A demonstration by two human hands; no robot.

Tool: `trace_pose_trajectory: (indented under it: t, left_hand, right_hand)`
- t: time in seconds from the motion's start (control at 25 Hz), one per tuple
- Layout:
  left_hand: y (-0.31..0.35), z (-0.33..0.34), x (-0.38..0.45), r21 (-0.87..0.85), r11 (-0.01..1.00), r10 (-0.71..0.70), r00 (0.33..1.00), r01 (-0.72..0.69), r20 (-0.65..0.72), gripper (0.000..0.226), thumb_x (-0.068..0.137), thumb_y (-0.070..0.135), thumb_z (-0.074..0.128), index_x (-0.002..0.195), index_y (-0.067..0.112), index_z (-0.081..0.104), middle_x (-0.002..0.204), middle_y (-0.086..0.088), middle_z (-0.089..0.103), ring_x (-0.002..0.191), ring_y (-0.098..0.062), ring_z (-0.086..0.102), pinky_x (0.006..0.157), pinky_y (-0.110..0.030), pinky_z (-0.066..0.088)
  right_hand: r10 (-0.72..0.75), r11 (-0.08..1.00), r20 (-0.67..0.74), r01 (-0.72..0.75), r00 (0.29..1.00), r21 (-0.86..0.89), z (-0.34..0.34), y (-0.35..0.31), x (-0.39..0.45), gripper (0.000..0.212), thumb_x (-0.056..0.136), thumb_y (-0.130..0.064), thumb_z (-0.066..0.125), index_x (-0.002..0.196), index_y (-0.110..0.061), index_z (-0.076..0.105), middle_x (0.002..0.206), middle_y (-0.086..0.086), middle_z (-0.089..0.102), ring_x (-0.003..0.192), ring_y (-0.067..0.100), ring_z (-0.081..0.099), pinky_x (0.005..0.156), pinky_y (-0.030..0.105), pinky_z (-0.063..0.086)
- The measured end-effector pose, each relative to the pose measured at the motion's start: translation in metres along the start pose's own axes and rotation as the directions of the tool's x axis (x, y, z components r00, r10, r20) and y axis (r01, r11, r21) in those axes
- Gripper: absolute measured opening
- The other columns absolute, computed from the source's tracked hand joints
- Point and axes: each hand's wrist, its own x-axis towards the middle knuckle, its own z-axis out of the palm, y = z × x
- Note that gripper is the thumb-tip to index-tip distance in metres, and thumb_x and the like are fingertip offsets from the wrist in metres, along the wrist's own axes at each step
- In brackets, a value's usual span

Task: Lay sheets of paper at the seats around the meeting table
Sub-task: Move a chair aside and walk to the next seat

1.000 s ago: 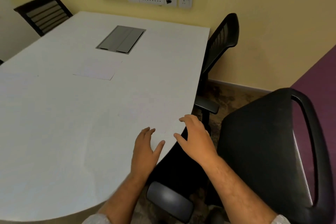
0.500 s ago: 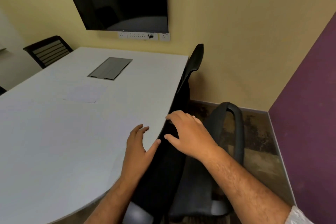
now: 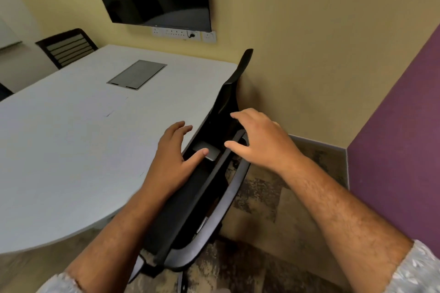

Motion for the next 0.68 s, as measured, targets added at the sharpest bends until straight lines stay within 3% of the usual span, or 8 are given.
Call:
trace_pose_trajectory:
  t: [0.32, 0.68]
  left_hand:
    - [-0.005, 0.038, 0.078, 0.003, 0.994, -0.11, 0.991, 0.111, -0.078, 0.075, 0.09, 0.061, 0.068, 0.153, 0.027, 0.045, 0.165, 0.007, 0.032, 0.152, -0.012, 0.031, 0.119, -0.03, 0.027]
    - [-0.033, 0.087, 0.181, 0.007, 0.958, -0.284, 0.954, 0.286, -0.098, 0.078, 0.088, 0.065, 0.067, 0.154, 0.03, 0.043, 0.165, 0.01, 0.031, 0.151, -0.013, 0.031, 0.114, -0.028, 0.026]
  right_hand:
    - [-0.148, 0.988, 0.09, 0.151, 0.985, -0.03, 0.001, 0.082, 0.08, 0.075, 0.092, -0.066, 0.062, 0.155, -0.033, 0.041, 0.153, -0.011, 0.048, 0.137, 0.016, 0.052, 0.103, 0.043, 0.05]
    - [-0.171, 0.981, 0.107, 0.16, 0.979, 0.111, 0.009, 0.133, 0.22, 0.069, 0.092, -0.065, 0.061, 0.151, -0.032, 0.046, 0.151, -0.011, 0.05, 0.138, 0.014, 0.05, 0.108, 0.049, 0.05]
